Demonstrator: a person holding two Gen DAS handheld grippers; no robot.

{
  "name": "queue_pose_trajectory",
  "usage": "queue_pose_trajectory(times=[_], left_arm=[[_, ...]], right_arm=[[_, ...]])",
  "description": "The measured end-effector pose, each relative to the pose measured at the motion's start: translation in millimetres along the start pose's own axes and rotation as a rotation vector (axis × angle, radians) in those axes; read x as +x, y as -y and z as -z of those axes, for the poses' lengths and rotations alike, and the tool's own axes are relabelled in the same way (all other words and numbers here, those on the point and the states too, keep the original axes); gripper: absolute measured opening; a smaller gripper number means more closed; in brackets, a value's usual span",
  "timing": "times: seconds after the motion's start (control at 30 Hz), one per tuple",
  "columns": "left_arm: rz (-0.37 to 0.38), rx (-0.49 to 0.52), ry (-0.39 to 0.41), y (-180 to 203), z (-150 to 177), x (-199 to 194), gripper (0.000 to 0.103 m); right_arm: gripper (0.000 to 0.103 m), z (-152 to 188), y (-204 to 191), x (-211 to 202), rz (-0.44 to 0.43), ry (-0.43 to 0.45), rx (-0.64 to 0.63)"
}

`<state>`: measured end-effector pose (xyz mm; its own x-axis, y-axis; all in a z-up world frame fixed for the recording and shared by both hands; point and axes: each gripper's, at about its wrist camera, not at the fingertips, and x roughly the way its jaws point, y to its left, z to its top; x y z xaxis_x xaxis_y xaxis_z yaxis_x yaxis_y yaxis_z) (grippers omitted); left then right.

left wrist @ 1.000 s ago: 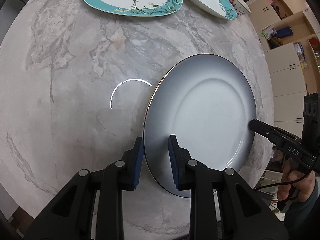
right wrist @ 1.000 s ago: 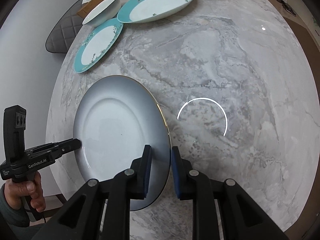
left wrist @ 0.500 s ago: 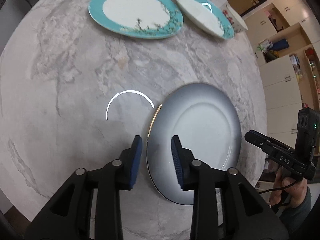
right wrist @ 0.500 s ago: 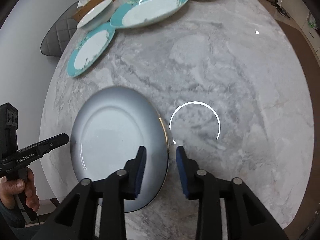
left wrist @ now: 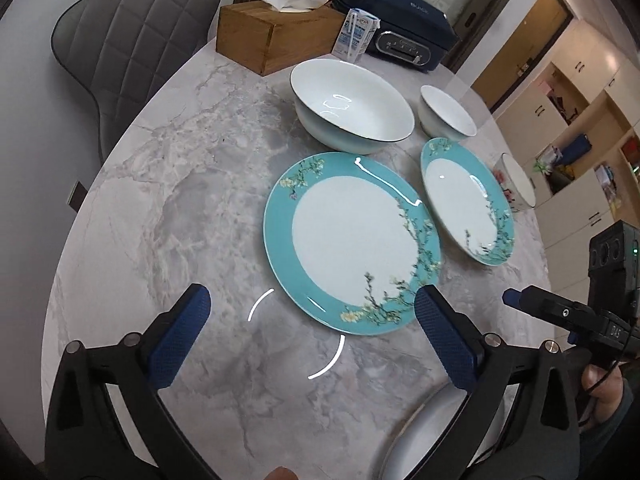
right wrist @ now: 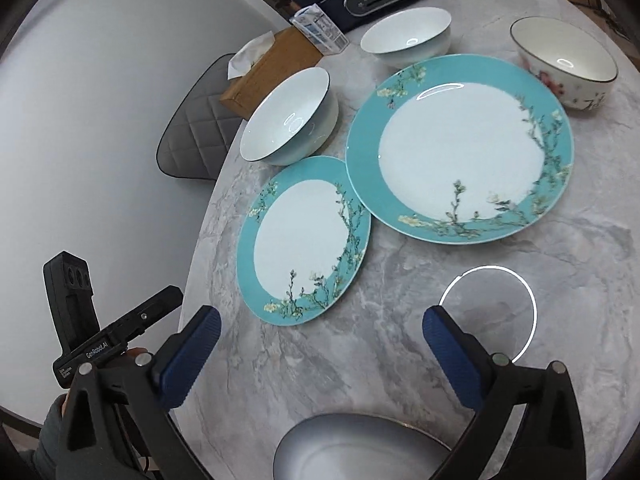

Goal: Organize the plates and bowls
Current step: 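Close the right tool on the flat teal floral plate rim while the left tool grips it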

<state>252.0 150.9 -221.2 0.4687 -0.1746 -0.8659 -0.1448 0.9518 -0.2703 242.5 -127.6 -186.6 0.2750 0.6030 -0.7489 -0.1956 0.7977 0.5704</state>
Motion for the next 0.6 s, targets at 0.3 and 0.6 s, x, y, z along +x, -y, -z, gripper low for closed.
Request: queue_pose_trajectory(times=[0.3,0.6], left_arm=[[-0.015,0.002,-0.166,-25,-29,74,0.102],[-0.080,0.084,-0.249,-23,-54,116,0.072]], right_arm=[[0.086,-14,8,49,0.013,-0.037,-0.006],[0.075,-28,13,71,0.018,-0.030,0.010]])
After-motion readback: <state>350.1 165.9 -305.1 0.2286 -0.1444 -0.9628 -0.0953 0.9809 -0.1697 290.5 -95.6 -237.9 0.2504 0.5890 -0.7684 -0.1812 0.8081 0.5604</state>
